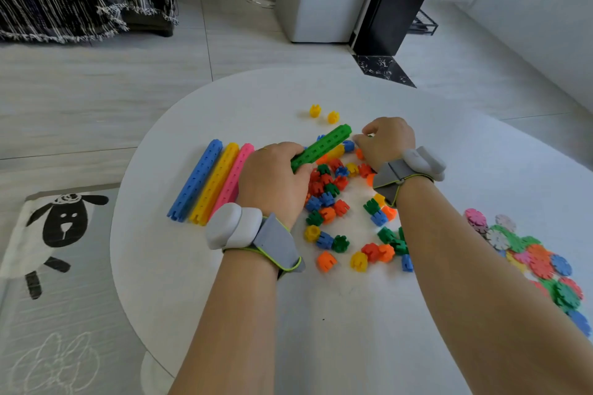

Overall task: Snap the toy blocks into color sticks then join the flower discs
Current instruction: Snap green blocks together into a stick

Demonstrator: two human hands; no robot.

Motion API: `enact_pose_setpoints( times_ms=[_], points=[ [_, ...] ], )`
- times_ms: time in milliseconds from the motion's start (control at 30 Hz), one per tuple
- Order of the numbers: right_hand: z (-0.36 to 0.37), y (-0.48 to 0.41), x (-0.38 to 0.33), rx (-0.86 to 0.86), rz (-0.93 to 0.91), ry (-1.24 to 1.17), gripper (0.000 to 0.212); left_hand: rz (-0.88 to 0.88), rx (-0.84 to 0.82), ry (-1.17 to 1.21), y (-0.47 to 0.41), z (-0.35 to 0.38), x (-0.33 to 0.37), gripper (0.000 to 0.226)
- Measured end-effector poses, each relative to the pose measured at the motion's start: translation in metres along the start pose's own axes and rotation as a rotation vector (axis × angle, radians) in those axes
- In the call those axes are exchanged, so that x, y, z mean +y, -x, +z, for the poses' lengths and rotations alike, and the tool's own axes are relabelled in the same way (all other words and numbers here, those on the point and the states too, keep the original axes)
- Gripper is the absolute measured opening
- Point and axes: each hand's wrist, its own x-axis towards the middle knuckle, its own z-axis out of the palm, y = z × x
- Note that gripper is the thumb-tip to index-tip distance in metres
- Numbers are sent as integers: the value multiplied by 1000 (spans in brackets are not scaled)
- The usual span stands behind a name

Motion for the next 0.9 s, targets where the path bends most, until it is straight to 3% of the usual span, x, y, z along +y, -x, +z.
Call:
enact_pose_setpoints(
  times_ms=[133,233,300,367,500,600,733,900],
  points=[
    [-2,4,4,-63,-20,-101,25,2,-23,-5,1,3,2,26],
    [-5,15,7,106,-78,-192,25,1,-38,-15,2,4,2,30],
    [-9,31,4,255,-86,-456,14,-1,-43,-19,2,3,2,32],
    [-11,48,3,297,-54,-764,13,2,-50,-23,3,3,3,31],
    [-12,75,2,165,72,-1289,11,18,-86,-24,8,4,7,30],
    [-10,89,-3,101,145,-1490,16,14,-107,-36,10,3,7,33],
    [-11,99,-7,19,177,-1668,16,20,-125,-35,13,0,7,33],
    [-11,107,-8,25,193,-1655,14,31,-107,-39,18,-4,8,32]
  ],
)
